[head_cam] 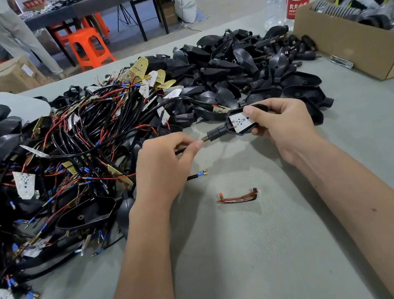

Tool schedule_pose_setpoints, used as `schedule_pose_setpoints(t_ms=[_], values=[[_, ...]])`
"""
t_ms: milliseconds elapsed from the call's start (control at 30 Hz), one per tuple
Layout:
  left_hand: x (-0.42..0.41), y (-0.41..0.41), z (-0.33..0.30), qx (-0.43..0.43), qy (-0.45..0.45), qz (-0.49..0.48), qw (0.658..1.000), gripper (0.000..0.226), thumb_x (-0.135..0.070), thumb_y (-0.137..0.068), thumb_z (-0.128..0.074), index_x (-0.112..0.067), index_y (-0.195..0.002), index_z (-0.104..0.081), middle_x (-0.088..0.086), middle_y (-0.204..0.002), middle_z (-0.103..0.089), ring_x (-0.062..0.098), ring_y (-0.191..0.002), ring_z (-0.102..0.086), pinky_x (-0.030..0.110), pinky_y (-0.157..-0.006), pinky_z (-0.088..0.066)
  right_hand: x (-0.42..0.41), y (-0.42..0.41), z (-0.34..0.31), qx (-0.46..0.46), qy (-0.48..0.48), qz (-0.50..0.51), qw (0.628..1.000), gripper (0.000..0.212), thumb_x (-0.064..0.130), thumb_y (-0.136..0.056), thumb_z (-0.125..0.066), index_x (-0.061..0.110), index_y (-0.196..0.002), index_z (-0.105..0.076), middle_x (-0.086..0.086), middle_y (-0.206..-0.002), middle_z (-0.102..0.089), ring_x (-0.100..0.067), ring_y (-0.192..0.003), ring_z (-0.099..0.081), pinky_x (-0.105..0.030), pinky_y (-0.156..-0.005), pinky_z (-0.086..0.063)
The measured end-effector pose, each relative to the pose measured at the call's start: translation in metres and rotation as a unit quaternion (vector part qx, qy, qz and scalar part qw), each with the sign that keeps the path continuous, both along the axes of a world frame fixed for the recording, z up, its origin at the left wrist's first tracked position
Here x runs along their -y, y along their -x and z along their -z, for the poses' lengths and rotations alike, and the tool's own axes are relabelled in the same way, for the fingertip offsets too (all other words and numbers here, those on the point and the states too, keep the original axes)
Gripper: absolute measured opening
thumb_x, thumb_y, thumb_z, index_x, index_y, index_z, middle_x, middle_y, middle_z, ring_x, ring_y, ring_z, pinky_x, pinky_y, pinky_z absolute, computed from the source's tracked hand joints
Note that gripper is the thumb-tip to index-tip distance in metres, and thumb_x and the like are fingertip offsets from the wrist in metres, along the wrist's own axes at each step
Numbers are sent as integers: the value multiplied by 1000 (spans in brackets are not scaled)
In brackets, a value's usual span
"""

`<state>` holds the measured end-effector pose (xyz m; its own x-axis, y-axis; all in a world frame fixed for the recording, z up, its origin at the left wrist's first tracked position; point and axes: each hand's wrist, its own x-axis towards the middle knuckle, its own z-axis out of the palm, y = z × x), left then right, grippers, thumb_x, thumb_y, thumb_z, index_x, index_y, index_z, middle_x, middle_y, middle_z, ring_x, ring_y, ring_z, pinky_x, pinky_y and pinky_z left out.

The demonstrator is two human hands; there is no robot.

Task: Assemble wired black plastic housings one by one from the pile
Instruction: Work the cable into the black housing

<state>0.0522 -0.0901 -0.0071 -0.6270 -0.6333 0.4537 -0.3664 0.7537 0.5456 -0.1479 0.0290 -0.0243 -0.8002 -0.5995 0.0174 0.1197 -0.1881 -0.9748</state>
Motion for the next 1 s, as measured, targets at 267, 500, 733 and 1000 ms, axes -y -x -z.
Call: schedule_pose_setpoints(t_ms=[267,500,733,1000], values=[[19,-18,-13,41,-37,-34,998,13,-26,-91,-69,-26,-80,-74,-12,-67,-68,4,-61,-58,29,-68,-52,-4,15,0,26,4,100,995,12,16,-93,-76,10,-83,-75,6,-62,-71,-6,-56,-63,-20,-56,-51],[23,-28,-15,36,-88,19,995,27,5,-85,-65,-19,-80,-76,-6,-68,-73,-1,-57,-57,8,-63,-44,-6,13,-7,49,5,133,990,21,21,-98,-70,11,-80,-70,12,-53,-62,-4,-50,-55,-24,-58,-50],[20,-30,-16,3,-111,46,993,23,-2,-94,-68,-17,-105,-81,-11,-69,-73,-3,-65,-64,9,-70,-46,-6,15,-8,57,7,121,991,20,21,-99,-70,12,-81,-69,13,-51,-60,-2,-49,-54,-23,-59,-49],[24,-23,-12,18,-50,-37,998,22,-33,-97,-57,-25,-77,-60,-14,-61,-57,8,-59,-49,31,-59,-35,-6,14,-8,43,19,112,993,21,19,-100,-68,10,-80,-68,14,-49,-58,-3,-49,-54,-22,-57,-48]])
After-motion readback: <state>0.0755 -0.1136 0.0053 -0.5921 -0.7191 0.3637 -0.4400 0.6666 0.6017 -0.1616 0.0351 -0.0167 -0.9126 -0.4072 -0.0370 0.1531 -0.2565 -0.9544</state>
